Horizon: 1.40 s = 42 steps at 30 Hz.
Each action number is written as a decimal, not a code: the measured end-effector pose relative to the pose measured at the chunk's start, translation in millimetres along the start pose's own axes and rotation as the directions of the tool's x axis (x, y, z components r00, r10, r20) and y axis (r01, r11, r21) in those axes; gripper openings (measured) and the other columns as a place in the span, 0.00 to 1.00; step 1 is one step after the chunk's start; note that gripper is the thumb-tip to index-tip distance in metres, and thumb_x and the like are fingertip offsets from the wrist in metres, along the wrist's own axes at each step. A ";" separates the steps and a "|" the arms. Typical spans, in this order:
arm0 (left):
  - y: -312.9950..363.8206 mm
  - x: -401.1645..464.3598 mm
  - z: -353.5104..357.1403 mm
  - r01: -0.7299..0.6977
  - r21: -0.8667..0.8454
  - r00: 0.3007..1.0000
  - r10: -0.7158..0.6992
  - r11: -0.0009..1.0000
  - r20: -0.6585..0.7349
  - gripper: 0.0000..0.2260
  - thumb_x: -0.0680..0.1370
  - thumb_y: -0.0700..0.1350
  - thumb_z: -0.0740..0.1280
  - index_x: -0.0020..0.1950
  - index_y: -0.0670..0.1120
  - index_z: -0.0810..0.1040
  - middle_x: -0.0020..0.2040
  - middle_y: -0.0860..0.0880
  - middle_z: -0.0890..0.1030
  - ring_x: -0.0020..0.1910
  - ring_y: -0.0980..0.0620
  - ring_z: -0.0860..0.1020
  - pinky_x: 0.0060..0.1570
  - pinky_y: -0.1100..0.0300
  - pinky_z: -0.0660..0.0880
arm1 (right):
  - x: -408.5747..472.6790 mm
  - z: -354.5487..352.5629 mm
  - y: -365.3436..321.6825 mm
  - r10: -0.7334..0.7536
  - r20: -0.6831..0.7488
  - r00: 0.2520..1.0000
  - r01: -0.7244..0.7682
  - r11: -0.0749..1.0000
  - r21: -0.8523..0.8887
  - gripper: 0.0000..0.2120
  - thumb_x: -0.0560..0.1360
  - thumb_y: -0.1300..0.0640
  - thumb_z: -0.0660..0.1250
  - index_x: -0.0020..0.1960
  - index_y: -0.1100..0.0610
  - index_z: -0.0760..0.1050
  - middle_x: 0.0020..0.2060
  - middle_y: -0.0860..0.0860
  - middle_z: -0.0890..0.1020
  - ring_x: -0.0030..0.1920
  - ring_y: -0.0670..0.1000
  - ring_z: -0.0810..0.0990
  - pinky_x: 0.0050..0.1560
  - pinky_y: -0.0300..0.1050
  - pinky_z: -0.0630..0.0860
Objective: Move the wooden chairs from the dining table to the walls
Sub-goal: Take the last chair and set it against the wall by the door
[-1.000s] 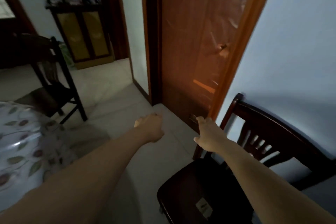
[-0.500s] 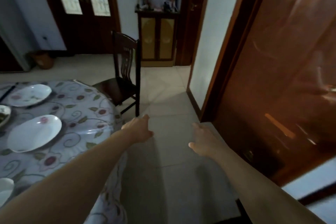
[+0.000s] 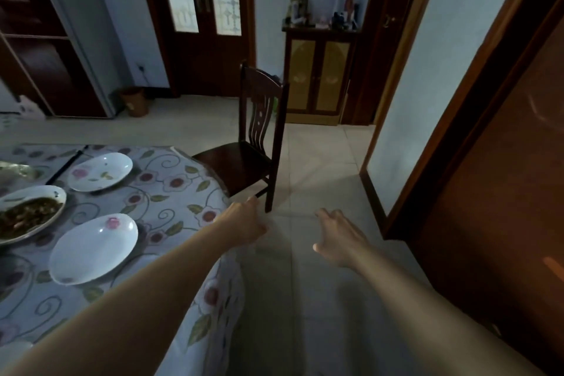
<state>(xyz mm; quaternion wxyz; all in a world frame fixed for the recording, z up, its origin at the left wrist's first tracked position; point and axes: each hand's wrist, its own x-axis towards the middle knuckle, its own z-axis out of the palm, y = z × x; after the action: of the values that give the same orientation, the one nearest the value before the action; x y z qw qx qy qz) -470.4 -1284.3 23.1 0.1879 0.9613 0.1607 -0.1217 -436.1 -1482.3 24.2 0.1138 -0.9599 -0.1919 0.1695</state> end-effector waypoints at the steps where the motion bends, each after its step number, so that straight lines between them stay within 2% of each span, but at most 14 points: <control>1: 2.8 14.4 -3.9 0.011 -0.007 1.000 -0.011 1.000 -0.008 0.28 0.74 0.51 0.67 0.71 0.46 0.62 0.63 0.41 0.75 0.59 0.42 0.76 0.54 0.53 0.74 | 16.9 -5.0 2.6 -0.014 0.004 1.000 0.014 1.000 -0.002 0.28 0.74 0.53 0.67 0.70 0.56 0.61 0.65 0.60 0.67 0.64 0.61 0.71 0.61 0.54 0.73; 5: 16.9 74.6 -18.5 0.030 -0.032 0.999 -0.031 0.999 -0.038 0.26 0.74 0.49 0.67 0.70 0.45 0.65 0.61 0.42 0.77 0.59 0.43 0.76 0.54 0.54 0.74 | 90.2 -26.6 17.2 -0.050 0.023 0.998 0.051 0.998 -0.028 0.29 0.74 0.52 0.67 0.71 0.56 0.60 0.65 0.59 0.67 0.64 0.60 0.71 0.61 0.54 0.74; 9: 33.7 137.4 -38.8 0.089 -0.036 0.995 -0.091 0.995 -0.041 0.27 0.75 0.49 0.66 0.71 0.45 0.63 0.65 0.42 0.74 0.62 0.44 0.75 0.59 0.52 0.75 | 167.7 -56.2 30.3 -0.095 0.070 0.993 0.098 0.995 -0.037 0.28 0.74 0.52 0.67 0.70 0.57 0.60 0.64 0.60 0.67 0.65 0.61 0.70 0.61 0.52 0.73; 13: 42.5 187.0 -55.1 0.123 -0.048 0.990 -0.126 0.991 -0.061 0.28 0.75 0.50 0.66 0.73 0.45 0.61 0.67 0.43 0.73 0.63 0.44 0.74 0.60 0.53 0.74 | 234.2 -81.9 34.3 -0.143 0.073 0.987 0.147 0.988 -0.051 0.28 0.74 0.52 0.66 0.69 0.57 0.60 0.63 0.60 0.67 0.65 0.61 0.70 0.62 0.51 0.71; 21: 27.0 296.1 -89.6 0.163 -0.089 0.983 -0.170 0.983 -0.072 0.27 0.75 0.49 0.66 0.72 0.44 0.62 0.62 0.43 0.76 0.59 0.45 0.76 0.54 0.55 0.75 | 357.6 -104.3 15.6 -0.209 0.090 0.974 0.213 0.976 -0.040 0.29 0.74 0.53 0.67 0.70 0.57 0.59 0.62 0.59 0.68 0.63 0.60 0.71 0.59 0.50 0.72; 26: 7.2 386.9 -121.4 0.145 -0.128 0.985 -0.155 0.981 -0.077 0.28 0.75 0.50 0.67 0.72 0.44 0.63 0.63 0.43 0.76 0.60 0.45 0.76 0.53 0.56 0.74 | 443.3 -123.1 -9.1 -0.216 0.053 0.975 0.219 0.974 -0.062 0.24 0.74 0.53 0.68 0.64 0.59 0.62 0.59 0.59 0.69 0.61 0.60 0.71 0.56 0.50 0.72; 31: -0.5 465.5 -157.5 0.129 -0.132 0.988 -0.138 0.983 -0.065 0.27 0.76 0.49 0.66 0.72 0.44 0.62 0.66 0.43 0.74 0.60 0.45 0.75 0.51 0.57 0.73 | 517.3 -145.6 -24.1 -0.207 0.023 0.978 0.207 0.978 -0.014 0.33 0.74 0.54 0.67 0.73 0.58 0.56 0.64 0.58 0.67 0.64 0.58 0.70 0.61 0.50 0.72; 34: 1.8 506.5 -172.3 0.122 -0.133 0.989 -0.131 0.984 -0.063 0.24 0.76 0.48 0.65 0.70 0.44 0.64 0.62 0.43 0.76 0.54 0.46 0.77 0.45 0.58 0.72 | 559.0 -160.2 -26.2 -0.204 -0.014 0.979 0.204 0.979 -0.007 0.32 0.74 0.55 0.67 0.73 0.58 0.55 0.65 0.58 0.66 0.65 0.58 0.68 0.62 0.50 0.71; 36: 5.4 537.5 -179.1 0.130 -0.108 0.989 -0.136 0.986 -0.056 0.24 0.76 0.49 0.65 0.69 0.44 0.64 0.62 0.42 0.76 0.56 0.45 0.76 0.50 0.55 0.74 | 591.1 -170.1 -26.9 -0.206 -0.030 0.978 0.205 0.979 -0.020 0.32 0.74 0.54 0.67 0.73 0.57 0.55 0.65 0.58 0.66 0.65 0.58 0.68 0.61 0.50 0.71; 39: 13.0 585.9 -187.9 0.129 -0.093 0.989 -0.135 0.987 -0.067 0.26 0.76 0.49 0.66 0.71 0.44 0.63 0.66 0.42 0.74 0.63 0.44 0.74 0.60 0.51 0.73 | 641.8 -185.4 -28.5 -0.219 -0.054 0.974 0.217 0.975 -0.038 0.32 0.73 0.54 0.68 0.72 0.56 0.56 0.66 0.58 0.66 0.64 0.58 0.67 0.60 0.50 0.71; 42: 22.2 628.5 -195.4 0.132 -0.076 0.987 -0.139 0.988 -0.085 0.27 0.76 0.48 0.66 0.71 0.44 0.62 0.68 0.43 0.73 0.65 0.44 0.73 0.62 0.51 0.72 | 689.3 -200.9 -28.3 -0.247 -0.067 0.967 0.244 0.969 -0.040 0.30 0.73 0.54 0.67 0.70 0.57 0.58 0.64 0.58 0.66 0.63 0.58 0.67 0.58 0.50 0.71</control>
<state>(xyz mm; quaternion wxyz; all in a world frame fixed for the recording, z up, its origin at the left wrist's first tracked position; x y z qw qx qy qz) 148.9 -1060.1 21.0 0.2055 0.9454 0.2383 -0.0850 227.7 -1207.1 22.2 0.1255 -0.9360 -0.3077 0.1165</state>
